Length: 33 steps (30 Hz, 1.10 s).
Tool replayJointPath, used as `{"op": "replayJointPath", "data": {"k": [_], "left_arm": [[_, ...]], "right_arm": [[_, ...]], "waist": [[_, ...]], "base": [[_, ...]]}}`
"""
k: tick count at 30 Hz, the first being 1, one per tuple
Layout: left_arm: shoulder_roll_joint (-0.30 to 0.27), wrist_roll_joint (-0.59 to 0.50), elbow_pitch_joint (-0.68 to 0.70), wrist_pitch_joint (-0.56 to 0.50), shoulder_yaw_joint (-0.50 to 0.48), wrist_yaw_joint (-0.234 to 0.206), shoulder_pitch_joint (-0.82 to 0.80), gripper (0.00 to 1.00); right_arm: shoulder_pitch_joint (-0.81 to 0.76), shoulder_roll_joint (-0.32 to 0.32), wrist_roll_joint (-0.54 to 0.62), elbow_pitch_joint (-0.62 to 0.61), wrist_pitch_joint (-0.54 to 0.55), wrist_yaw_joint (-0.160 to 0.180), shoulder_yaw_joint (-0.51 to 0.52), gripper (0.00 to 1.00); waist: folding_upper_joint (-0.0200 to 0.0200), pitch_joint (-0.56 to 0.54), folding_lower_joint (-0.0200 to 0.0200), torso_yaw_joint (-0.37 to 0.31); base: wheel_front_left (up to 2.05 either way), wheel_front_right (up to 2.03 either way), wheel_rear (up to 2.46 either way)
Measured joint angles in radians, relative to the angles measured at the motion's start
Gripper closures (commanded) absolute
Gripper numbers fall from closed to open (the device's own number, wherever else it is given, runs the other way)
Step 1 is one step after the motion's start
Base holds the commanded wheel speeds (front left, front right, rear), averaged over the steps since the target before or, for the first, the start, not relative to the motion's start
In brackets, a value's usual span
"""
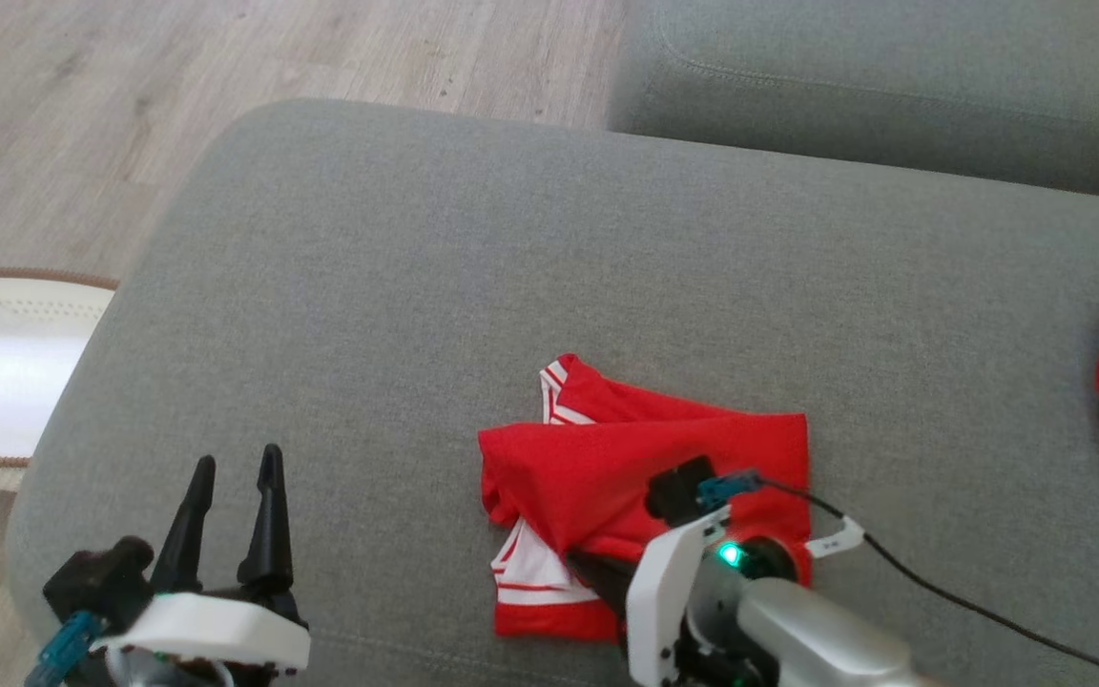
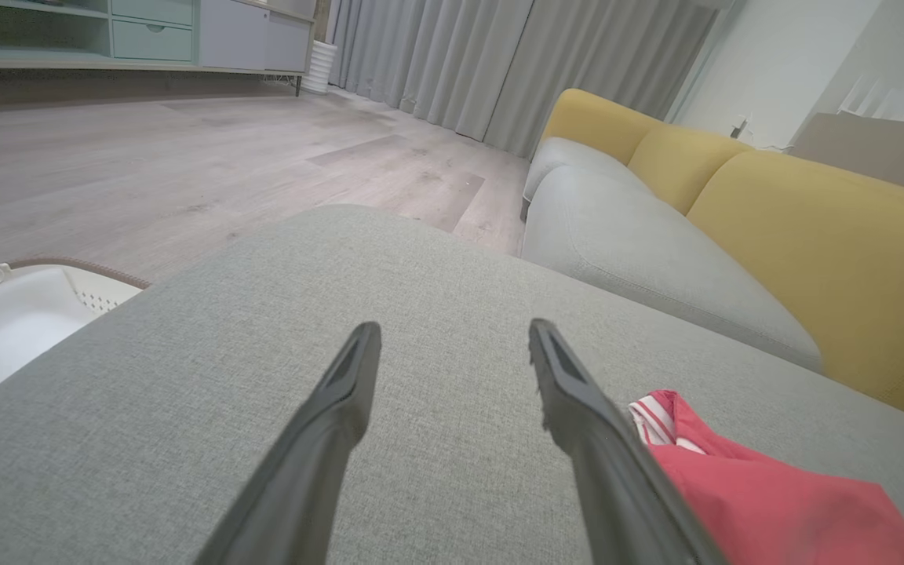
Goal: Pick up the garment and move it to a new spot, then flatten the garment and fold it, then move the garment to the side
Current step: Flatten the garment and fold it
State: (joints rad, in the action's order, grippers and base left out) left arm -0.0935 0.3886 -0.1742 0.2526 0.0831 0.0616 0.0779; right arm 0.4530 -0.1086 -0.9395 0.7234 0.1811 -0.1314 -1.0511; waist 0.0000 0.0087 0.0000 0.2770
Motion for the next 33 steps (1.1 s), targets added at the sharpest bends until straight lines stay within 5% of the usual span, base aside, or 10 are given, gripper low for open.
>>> {"op": "replayJointPath", "data": {"k": [6,12,15,16,17,26,33], "left_arm": [[0.002,-0.009,-0.004,0.000,-0.002,0.001,-0.006,0.00],[0.007,-0.019,0.012,0.000,-0.012,0.009,-0.009,0.00],[0.009,-0.027,0.019,0.000,-0.032,0.010,-0.009,0.00],[0.009,-0.026,0.025,0.000,-0.036,0.010,-0.009,0.00],[0.009,-0.027,0.029,0.000,-0.037,0.011,-0.009,0.00],[0.010,-0.072,0.077,0.001,-0.076,0.026,0.000,0.00],[0.009,-0.108,0.083,0.001,-0.102,0.023,0.000,0.00]], "right_arm": [[0.007,0.014,-0.033,-0.064,-0.067,0.000,-0.039,1.00],[0.042,-0.008,-0.037,-0.112,-0.257,0.000,-0.015,1.00],[0.074,-0.059,-0.037,-0.131,-0.361,0.000,0.042,0.57],[0.081,-0.077,-0.034,-0.137,-0.383,0.000,0.063,0.12],[0.087,-0.097,-0.027,-0.142,-0.399,0.000,0.086,0.00],[0.082,-0.213,0.161,-0.208,-0.429,0.000,0.401,0.00],[-0.076,-0.186,0.404,-0.252,-0.432,0.000,0.658,0.00]], "waist": [[0.0000,0.007,0.0000,-0.013],[0.0000,0.003,0.0000,-0.053],[0.0000,-0.005,0.0000,-0.078],[0.0000,-0.008,0.0000,-0.087],[0.0000,-0.011,0.0000,-0.097],[0.0000,-0.032,0.0000,-0.212],[0.0000,-0.033,0.0000,-0.291]], "base": [[0.00,0.00,0.00],[0.00,0.00,0.00],[0.00,0.00,0.00],[0.00,0.00,0.00],[0.00,0.00,0.00],[0.00,0.00,0.00],[0.00,0.00,0.00]]}}
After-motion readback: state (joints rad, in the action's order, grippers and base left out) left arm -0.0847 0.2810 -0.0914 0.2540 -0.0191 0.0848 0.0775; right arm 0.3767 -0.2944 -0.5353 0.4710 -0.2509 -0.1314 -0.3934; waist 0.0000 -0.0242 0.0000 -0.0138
